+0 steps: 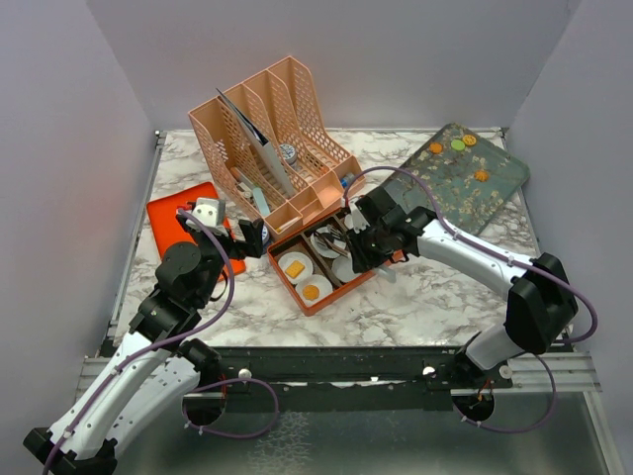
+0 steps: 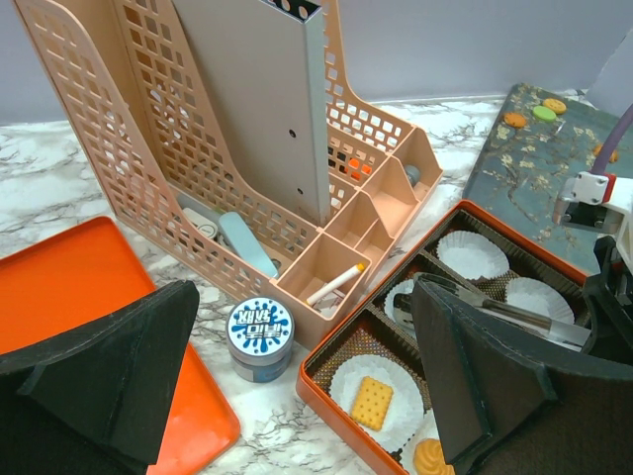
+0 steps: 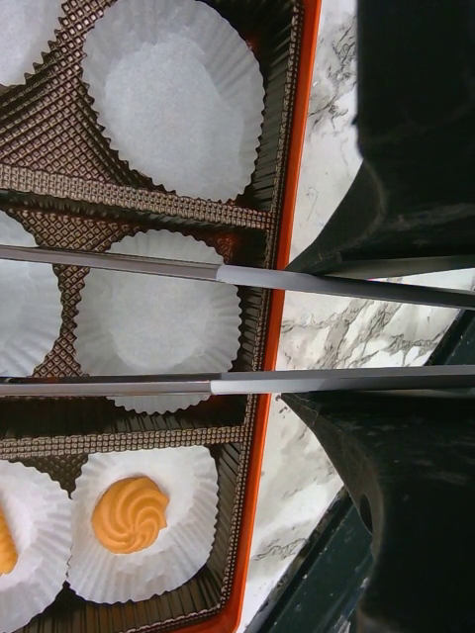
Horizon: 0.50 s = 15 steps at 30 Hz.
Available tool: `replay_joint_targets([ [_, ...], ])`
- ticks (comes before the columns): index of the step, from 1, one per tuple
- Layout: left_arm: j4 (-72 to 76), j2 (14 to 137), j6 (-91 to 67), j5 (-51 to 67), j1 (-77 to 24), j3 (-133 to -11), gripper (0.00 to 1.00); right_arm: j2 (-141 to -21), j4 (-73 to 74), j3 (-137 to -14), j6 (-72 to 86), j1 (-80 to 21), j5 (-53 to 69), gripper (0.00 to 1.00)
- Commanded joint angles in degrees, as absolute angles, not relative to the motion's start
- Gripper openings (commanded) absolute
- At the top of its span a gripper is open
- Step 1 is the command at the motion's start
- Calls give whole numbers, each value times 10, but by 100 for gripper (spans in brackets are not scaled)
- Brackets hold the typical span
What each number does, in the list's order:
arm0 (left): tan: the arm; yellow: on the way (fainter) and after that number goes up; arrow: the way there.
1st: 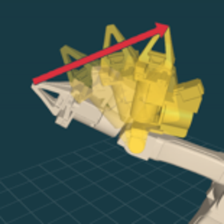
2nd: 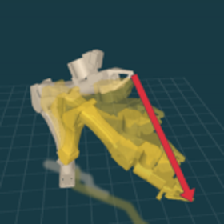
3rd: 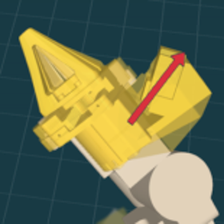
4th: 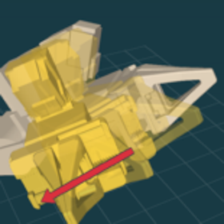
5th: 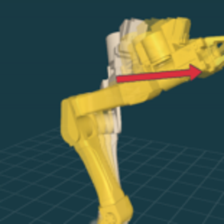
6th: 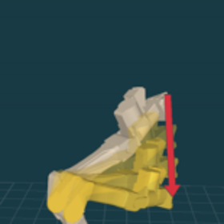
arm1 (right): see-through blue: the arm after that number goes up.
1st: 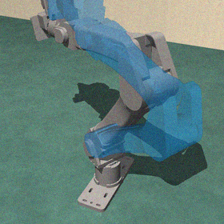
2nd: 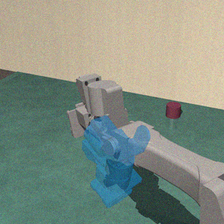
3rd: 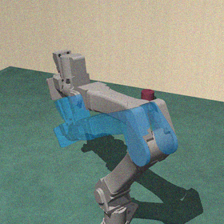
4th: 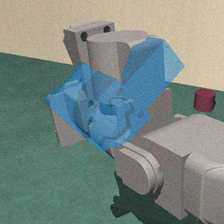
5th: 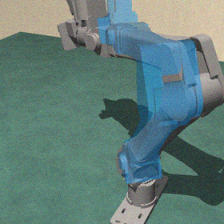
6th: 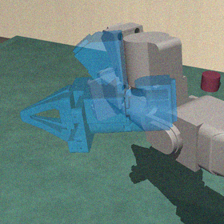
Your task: Pack the cookies
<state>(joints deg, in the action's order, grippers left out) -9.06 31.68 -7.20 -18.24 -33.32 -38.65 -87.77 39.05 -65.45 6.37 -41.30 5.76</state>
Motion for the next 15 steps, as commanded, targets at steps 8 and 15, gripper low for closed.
replay_joint_targets([
  [8,-79,317,-70,-173,-330,-382,99,-862,391,-662,48,-417,35,46],
  [15,-80,316,-70,-173,-329,-382,99,-852,397,-667,45,-417,36,49],
])
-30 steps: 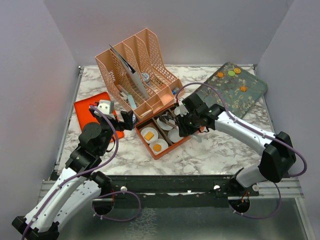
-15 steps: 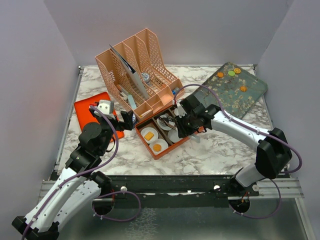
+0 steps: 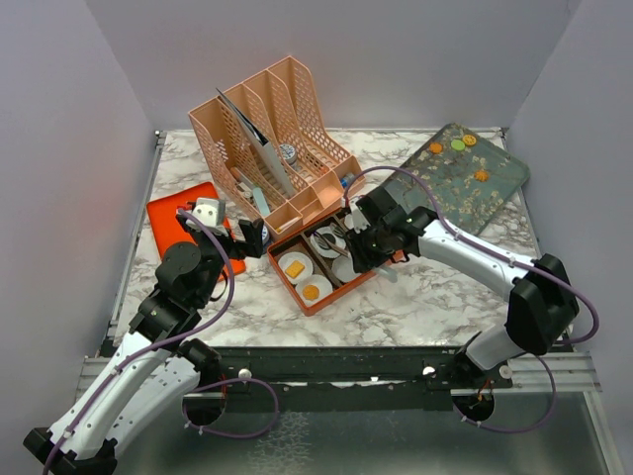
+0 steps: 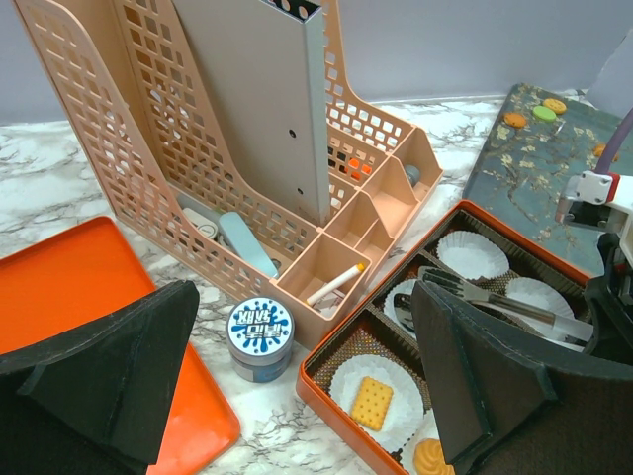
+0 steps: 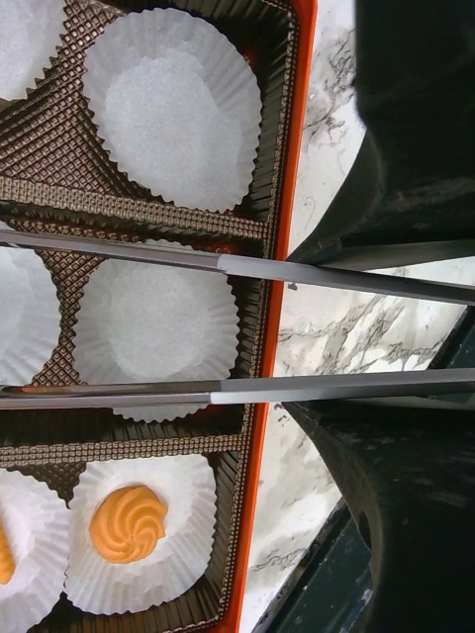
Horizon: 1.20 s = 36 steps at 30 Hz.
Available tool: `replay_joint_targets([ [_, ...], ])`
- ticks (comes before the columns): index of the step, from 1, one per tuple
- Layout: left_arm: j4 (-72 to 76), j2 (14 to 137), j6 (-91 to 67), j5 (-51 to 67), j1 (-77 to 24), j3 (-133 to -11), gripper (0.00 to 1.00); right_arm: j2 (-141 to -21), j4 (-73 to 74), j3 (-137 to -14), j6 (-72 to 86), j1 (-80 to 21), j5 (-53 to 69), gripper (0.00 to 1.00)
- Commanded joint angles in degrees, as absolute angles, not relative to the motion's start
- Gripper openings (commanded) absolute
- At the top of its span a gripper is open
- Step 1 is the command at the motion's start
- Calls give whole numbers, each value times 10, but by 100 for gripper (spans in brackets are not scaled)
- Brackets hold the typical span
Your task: Pack the cookies
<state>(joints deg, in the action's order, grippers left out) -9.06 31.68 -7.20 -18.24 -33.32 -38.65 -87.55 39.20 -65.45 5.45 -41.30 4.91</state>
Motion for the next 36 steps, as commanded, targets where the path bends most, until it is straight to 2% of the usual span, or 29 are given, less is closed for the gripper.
replay_joint_targets([
  [1,-80,317,-70,-173,-329,-382,99,-850,400,-670,46,-417,36,49],
  [10,-80,313,-70,-172,-329,-382,99,-816,423,-707,54,-417,30,44],
  [19,-81,305,-72,-169,-329,-382,99,-819,479,-779,70,-405,-83,40],
  [36,-80,284,-78,-154,-330,-384,99,-890,467,-842,60,-131,-82,38],
])
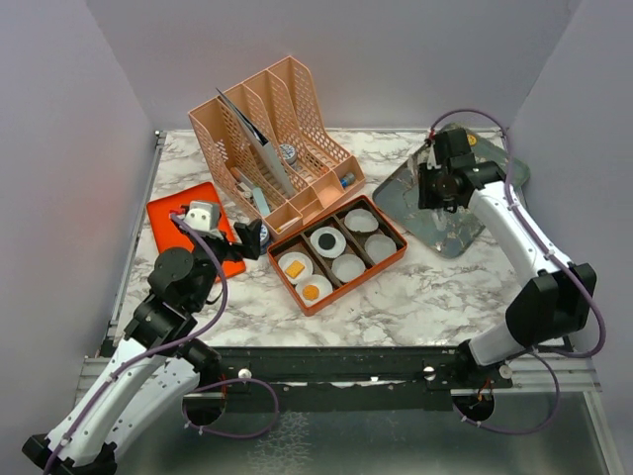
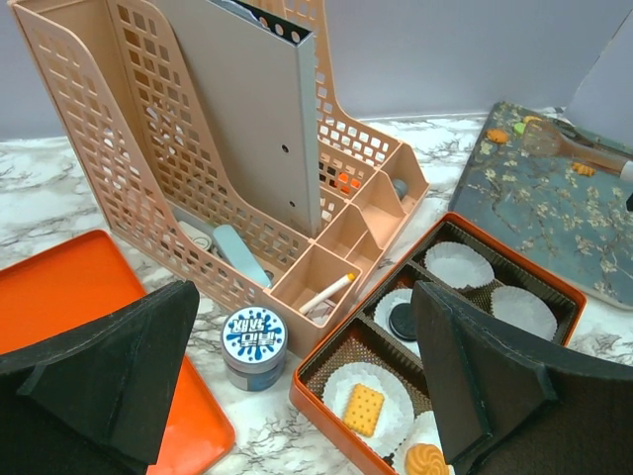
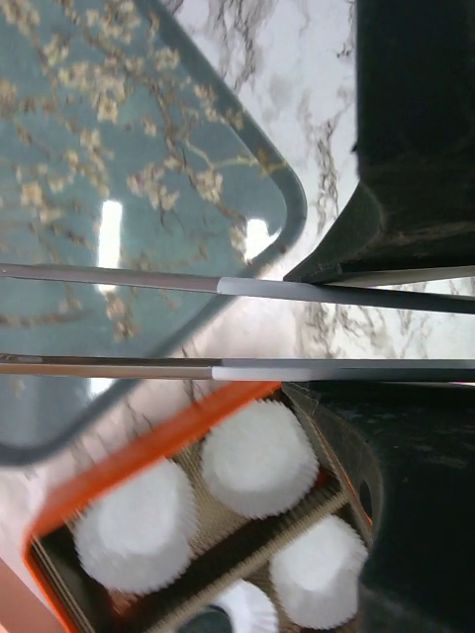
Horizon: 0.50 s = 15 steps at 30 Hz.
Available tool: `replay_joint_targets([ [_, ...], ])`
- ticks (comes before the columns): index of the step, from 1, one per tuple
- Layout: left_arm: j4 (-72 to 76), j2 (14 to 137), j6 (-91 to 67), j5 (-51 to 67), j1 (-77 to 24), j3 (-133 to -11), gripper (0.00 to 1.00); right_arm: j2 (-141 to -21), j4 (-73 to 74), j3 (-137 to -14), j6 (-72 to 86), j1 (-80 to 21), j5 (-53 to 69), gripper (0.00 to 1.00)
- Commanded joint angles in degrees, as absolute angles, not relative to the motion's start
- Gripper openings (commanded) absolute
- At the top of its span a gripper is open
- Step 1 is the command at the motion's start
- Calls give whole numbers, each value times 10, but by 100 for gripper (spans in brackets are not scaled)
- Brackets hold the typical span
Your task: Pack the cookies
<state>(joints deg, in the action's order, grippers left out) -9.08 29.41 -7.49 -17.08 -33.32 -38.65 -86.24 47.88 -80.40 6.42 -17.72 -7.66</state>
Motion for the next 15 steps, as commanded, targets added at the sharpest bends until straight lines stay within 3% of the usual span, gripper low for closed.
replay_joint_targets([
  [1,-80,283,-79,-154,-331,-384,99,-906,466,-850,60,-116,-82,37],
  [15,-79,272,-76,-157,-349,-383,99,-1116,468,-1041,71,-3,-68,38],
])
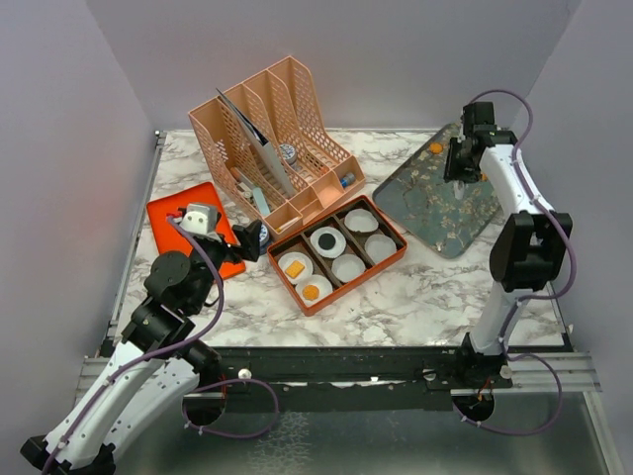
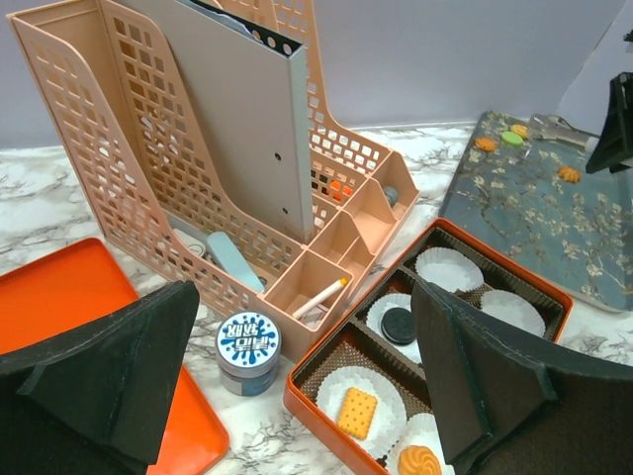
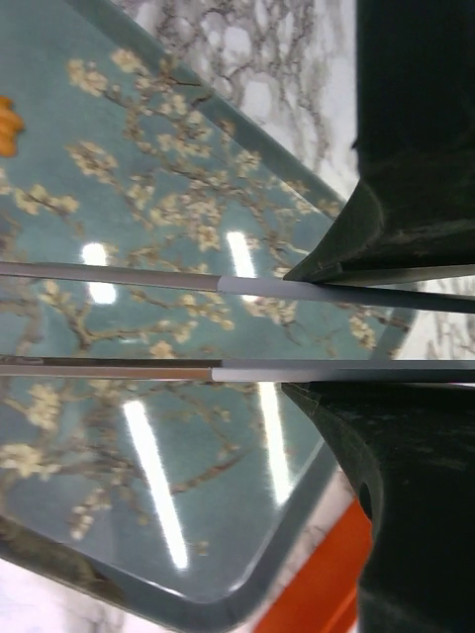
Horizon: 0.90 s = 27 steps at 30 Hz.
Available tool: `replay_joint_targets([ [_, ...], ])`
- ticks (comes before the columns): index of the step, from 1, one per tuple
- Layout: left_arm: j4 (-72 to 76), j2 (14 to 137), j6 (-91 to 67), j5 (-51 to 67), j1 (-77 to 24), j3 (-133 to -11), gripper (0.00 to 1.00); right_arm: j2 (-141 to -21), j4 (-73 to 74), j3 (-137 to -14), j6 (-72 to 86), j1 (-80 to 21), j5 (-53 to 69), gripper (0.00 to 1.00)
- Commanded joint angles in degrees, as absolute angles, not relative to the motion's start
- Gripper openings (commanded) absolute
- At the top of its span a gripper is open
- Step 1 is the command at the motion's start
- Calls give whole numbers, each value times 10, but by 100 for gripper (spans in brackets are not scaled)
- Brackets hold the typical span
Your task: Pack the cookies
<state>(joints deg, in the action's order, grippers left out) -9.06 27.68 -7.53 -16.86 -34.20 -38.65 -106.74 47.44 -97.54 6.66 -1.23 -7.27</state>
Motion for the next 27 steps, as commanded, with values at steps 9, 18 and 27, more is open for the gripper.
replay_joint_targets([
  [9,-77,278,-72,-161,-352,-383,99,-1246,499,-1188,78,30,-82,42],
  [18,-76,288,-71,-163,-352,-382,99,-1312,501,-1229,76,37,-90,46],
  [27,-76,293,-70,-163,-352,-383,99,-1342,490,-1242,76,48,-81,49],
])
